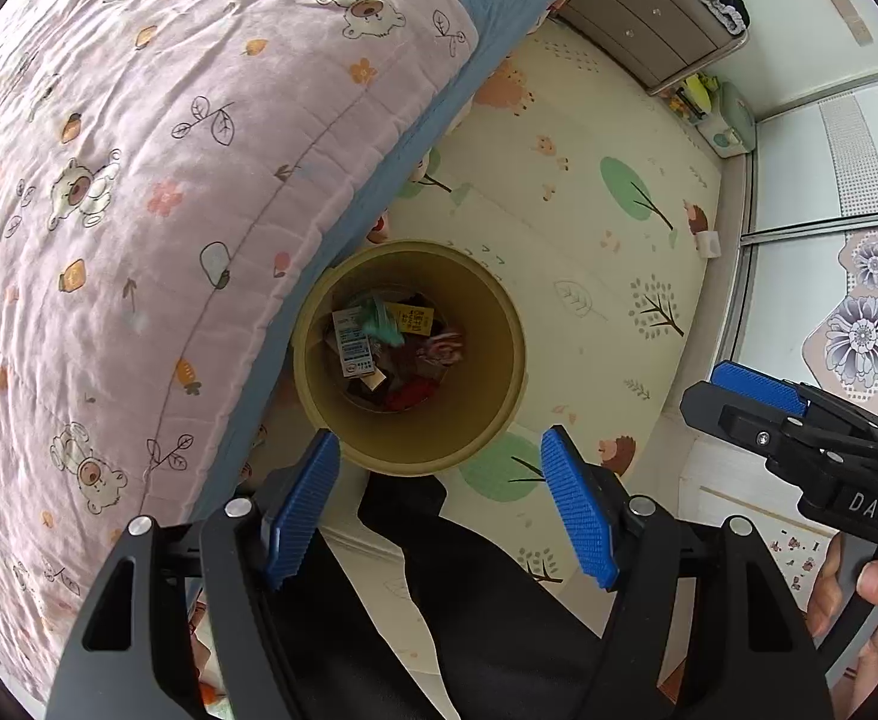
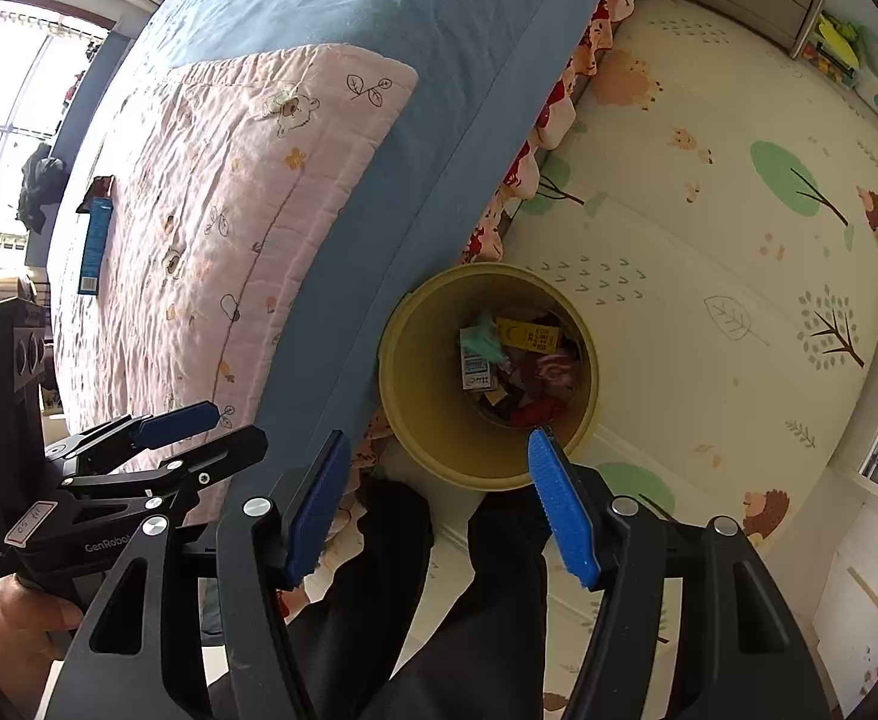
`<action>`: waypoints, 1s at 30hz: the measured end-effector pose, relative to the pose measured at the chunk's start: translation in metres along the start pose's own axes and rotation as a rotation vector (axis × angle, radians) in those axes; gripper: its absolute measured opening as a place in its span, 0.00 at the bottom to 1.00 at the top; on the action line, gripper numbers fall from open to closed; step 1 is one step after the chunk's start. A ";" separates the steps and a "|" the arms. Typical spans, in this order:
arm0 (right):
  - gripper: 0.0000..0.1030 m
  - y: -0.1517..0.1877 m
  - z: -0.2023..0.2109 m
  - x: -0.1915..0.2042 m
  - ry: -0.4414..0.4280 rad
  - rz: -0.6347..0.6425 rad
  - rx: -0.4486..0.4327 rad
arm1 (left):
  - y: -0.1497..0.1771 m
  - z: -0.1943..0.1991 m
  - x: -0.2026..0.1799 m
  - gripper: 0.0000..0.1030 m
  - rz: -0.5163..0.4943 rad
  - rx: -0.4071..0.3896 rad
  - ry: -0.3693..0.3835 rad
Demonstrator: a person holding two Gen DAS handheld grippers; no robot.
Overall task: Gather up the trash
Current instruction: 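Move both tools back toward the blue box on the quilt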
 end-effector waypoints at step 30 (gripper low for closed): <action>0.58 0.013 -0.013 0.273 -0.037 0.366 -0.053 | 0.062 0.154 0.203 0.69 0.271 -0.283 -0.022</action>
Point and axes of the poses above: each gripper's, at about its wrist camera, not at the fingertips, and z roughly against the way its jaws point, x to its left, y to its underside, the point moved 5 cm from there along -z, roughly the way its jaws point, and after that the axes turned 8 degrees about -z, right-handed, at the moved point
